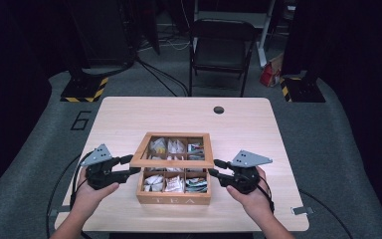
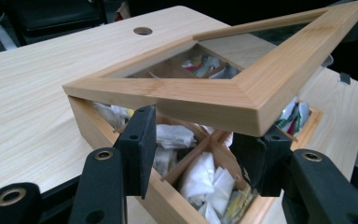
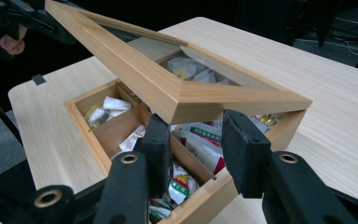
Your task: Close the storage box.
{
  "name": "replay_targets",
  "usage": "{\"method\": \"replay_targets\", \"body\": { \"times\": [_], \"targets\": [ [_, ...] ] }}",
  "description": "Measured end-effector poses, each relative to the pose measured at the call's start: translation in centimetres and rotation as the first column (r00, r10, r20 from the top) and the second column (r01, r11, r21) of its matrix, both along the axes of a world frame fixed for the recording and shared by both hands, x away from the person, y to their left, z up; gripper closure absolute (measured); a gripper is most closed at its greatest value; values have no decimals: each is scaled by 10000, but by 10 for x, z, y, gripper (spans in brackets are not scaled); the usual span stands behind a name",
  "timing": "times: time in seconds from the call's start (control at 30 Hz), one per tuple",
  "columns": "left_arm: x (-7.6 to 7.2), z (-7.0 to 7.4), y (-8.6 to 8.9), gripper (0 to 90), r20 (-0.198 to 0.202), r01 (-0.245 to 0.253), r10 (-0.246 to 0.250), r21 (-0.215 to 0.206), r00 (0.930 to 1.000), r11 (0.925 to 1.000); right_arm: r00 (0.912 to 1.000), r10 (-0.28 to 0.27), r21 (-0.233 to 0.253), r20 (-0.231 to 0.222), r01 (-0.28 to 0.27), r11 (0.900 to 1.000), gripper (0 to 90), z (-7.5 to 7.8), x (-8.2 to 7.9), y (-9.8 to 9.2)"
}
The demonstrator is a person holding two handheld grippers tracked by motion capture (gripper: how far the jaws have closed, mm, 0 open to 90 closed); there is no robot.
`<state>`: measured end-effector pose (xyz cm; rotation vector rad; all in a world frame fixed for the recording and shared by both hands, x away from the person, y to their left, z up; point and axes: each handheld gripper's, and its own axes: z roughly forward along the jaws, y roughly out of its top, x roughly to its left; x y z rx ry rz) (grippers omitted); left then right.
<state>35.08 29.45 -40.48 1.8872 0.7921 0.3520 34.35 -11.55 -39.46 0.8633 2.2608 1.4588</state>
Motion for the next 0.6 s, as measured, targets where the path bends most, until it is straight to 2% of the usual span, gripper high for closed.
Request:
{"method": "replay_targets", "body": {
  "times": [0.1,0.4,0.6],
  "targets": [
    [-3,-2,0,500,-34,55,-54,54,10000,10000,10000,-14,-18,10,14,10000,627,-5,-3,0],
    [-14,-15,2,499,-89,56,-58,-265,9999,9996,9996,-83,-91,269,85,9999,627,-20,-12,1],
    [-17,-22,2,500,-57,60,-61,-242,10000,9997,9990,-66,-151,435,72,9999,622,-28,-14,1]
  ]
}}
